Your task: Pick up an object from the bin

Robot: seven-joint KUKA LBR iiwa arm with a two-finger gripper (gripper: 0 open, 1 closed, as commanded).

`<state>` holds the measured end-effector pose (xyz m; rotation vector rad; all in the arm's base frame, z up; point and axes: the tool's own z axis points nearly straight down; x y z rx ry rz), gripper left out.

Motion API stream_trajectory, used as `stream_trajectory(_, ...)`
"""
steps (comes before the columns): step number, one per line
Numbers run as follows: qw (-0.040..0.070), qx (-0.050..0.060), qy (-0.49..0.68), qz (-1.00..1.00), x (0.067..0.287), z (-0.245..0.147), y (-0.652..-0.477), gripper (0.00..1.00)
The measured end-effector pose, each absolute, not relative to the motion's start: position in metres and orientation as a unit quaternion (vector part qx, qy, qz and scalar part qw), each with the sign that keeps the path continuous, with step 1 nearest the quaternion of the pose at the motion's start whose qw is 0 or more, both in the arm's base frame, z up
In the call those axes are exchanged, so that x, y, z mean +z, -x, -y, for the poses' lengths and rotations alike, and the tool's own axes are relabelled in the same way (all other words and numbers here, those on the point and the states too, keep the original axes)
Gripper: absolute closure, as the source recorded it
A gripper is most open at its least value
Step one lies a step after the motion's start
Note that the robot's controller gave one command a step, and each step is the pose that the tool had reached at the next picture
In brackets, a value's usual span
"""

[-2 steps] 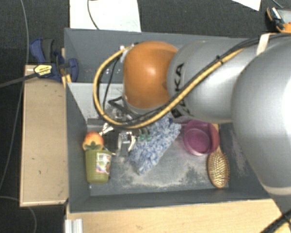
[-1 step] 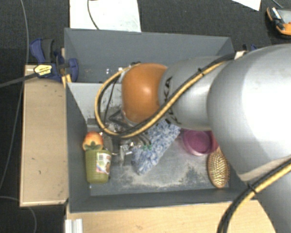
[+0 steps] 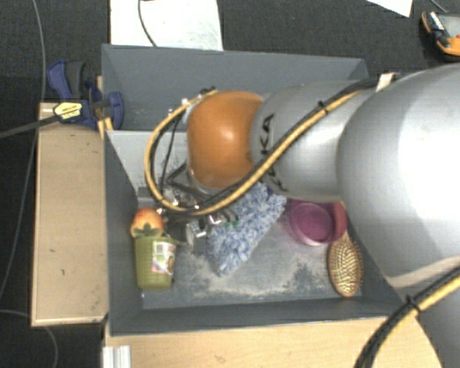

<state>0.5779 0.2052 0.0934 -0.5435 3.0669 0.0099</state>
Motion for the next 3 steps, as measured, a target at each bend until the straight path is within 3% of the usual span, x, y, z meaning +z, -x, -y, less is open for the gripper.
stream_trajectory(1, 0.000, 0.001, 0.126, -0.992, 0.078, -0.193, -0.579, 0.00)
stream_trajectory(2, 0.010, 0.004, 0.152, -0.988, 0.071, -0.223, -0.581, 0.00)
stream_trajectory(3, 0.001, 0.002, 0.121, -0.993, 0.070, -0.193, -0.572, 1.00)
